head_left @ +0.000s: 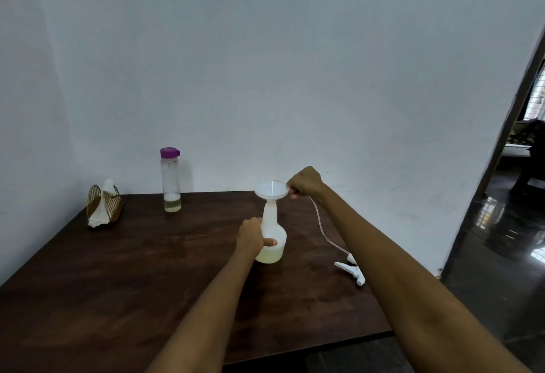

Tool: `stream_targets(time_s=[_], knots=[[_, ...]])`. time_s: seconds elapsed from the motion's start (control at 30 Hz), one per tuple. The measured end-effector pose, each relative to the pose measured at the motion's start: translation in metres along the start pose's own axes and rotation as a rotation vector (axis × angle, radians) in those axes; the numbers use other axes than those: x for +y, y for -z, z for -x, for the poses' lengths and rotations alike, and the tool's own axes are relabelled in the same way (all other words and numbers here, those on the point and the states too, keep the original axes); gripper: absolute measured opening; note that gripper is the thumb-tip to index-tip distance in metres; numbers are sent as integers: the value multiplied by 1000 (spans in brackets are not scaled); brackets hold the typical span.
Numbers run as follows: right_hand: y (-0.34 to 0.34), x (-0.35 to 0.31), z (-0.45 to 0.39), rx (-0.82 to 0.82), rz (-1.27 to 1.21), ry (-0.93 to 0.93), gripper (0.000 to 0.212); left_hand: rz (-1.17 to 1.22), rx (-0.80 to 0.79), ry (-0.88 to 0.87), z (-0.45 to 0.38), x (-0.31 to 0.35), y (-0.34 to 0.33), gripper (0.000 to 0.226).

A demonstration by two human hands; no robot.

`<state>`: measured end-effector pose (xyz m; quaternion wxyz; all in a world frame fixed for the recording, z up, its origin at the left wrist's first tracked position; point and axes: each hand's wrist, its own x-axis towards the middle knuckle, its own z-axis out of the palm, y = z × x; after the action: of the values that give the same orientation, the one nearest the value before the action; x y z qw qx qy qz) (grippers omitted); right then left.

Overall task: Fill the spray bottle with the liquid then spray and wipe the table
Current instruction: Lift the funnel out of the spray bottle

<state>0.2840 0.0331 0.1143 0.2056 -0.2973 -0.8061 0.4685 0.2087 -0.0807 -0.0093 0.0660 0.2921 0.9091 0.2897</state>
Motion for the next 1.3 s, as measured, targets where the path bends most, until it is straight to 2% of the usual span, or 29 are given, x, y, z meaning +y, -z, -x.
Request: stream_targets(time_s=[0.33,0.43,0.73,1.1,1.3], knots=[[-3,1,-1,34,44,-3,24,-20,3,-12,1,0,0,73],[-1,0,-1,41,-39,-9,23,-31,1,-10,0,1,-1,71],[2,-2,-3,60,-49,10,24,-35,-6,-4,1,1,-1,72],[11,-1,-7,60,-231,29,22,-24,-6,14,1,1,-1,75],[2,13,-9,40,-42,-7,21,-37,-8,-6,2,2,-1,69]])
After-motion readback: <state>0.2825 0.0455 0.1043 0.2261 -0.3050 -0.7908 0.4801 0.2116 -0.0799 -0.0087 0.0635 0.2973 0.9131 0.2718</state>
